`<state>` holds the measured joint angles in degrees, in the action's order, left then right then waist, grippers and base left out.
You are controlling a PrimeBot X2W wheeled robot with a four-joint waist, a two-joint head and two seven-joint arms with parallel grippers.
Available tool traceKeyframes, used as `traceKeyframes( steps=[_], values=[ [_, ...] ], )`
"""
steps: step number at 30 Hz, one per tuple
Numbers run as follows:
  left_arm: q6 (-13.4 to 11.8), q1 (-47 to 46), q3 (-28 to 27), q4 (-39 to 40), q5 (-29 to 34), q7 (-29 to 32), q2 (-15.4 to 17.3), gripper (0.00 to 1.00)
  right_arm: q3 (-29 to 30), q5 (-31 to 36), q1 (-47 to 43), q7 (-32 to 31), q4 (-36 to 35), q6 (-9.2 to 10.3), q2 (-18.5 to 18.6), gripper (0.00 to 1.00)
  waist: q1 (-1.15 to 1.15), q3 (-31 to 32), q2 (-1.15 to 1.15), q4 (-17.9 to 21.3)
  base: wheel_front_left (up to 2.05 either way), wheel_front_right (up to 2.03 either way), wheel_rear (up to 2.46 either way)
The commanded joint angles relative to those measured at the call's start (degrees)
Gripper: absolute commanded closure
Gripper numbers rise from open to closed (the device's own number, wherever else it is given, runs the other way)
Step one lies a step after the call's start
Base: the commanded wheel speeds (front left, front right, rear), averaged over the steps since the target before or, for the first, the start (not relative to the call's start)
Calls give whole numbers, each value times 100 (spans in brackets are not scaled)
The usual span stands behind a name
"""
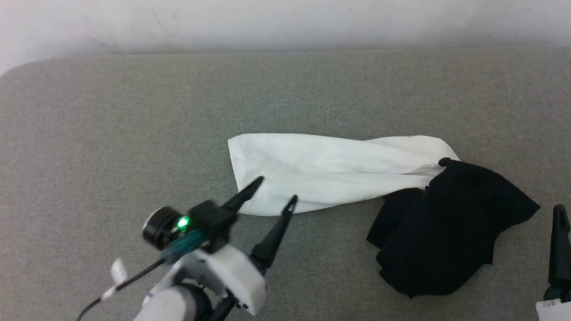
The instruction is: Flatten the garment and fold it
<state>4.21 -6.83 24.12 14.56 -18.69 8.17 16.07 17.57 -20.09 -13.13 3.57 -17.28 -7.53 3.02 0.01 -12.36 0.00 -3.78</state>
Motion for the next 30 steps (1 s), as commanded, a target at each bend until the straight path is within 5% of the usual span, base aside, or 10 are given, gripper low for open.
traceKeyframes(
  steps=[1,8,18,19,20,30],
  values=[
    [97,-265,181,-134,94,282,83,0,-1,-6,106,19,22,4,-13,0,-1,-111,0,65,0,0,0],
    [300,-1358,1178,-995,413,1185,364,0,-143,-88,257,66,135,4,-13,0,-1,-355,0,336,0,0,0],
    [325,-2211,2064,-2309,513,1297,590,0,-305,-136,330,185,249,4,-14,0,-1,-656,0,702,0,0,0],
    [325,-2256,2110,-2404,478,1240,596,39,-307,-140,334,193,256,4,-14,0,-1,-664,0,713,0,0,0],
    [325,-2287,2140,-2474,428,1159,587,100,-303,-147,334,200,262,4,-14,0,-1,-666,0,719,0,0,0],
    [246,-2031,1696,-1704,-540,227,226,100,-201,-88,222,78,305,4,-14,0,-1,-108,0,300,0,0,0]
  ],
)
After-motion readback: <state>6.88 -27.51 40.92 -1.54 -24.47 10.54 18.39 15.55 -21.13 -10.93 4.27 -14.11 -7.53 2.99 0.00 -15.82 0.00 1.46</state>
